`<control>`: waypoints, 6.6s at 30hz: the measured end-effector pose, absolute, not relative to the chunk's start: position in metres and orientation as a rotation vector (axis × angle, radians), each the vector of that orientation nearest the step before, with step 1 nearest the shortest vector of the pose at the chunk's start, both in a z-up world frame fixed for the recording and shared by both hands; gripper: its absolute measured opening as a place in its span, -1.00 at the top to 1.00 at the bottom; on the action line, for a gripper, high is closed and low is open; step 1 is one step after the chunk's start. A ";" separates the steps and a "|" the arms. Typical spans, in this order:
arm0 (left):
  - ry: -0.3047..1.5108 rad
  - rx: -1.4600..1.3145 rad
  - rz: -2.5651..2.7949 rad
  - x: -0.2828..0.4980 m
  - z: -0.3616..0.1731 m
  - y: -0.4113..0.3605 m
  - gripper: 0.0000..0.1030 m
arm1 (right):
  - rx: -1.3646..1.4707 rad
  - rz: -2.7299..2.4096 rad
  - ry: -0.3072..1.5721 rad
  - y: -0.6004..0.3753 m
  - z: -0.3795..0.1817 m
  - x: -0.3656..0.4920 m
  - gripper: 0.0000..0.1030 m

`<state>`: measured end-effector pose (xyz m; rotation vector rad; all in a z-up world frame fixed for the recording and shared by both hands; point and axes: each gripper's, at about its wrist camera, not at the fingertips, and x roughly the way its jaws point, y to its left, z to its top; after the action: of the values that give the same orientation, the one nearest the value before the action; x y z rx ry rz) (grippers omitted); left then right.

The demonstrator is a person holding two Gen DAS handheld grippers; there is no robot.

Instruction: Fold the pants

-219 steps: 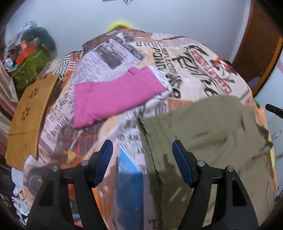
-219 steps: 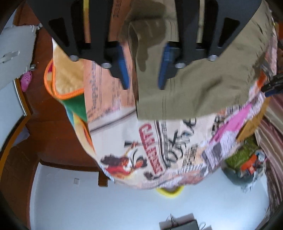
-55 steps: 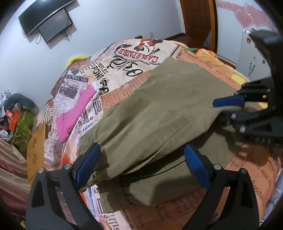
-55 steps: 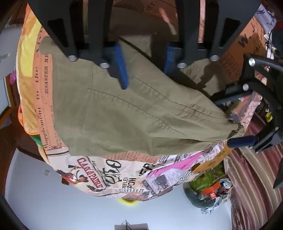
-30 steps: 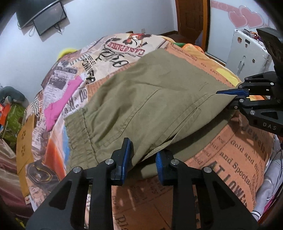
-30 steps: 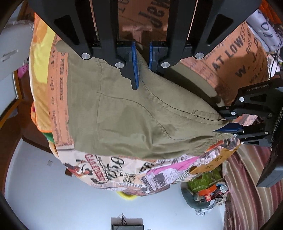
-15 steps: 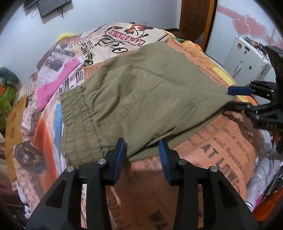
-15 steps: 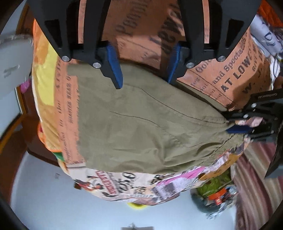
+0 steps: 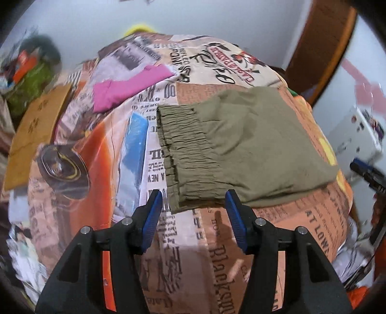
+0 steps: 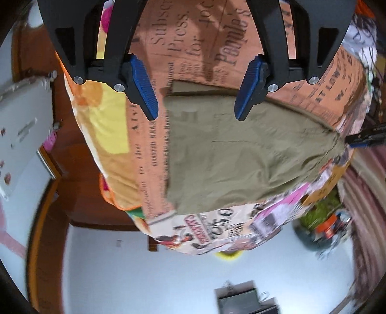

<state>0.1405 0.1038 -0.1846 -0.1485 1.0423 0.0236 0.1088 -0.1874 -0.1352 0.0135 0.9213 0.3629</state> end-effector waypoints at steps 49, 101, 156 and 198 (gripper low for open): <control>0.943 -0.140 0.168 0.172 -0.170 0.131 -0.58 | 0.019 0.327 1.011 -0.192 -0.150 0.153 0.12; 1.060 -0.324 0.257 0.295 -0.254 0.176 -0.61 | -0.324 0.357 1.073 -0.090 -0.244 0.386 0.88; 1.113 -0.113 0.223 0.298 -0.239 0.159 -0.63 | -0.183 0.777 1.127 0.036 -0.170 0.306 0.16; 1.150 -0.049 0.073 0.220 -0.241 0.095 -0.70 | -0.290 0.758 1.170 -0.031 -0.192 0.185 0.16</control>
<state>0.2203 0.0949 -0.2412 -0.0490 1.1496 0.0734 0.1849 -0.0307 -0.1917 -0.2897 1.1702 0.7580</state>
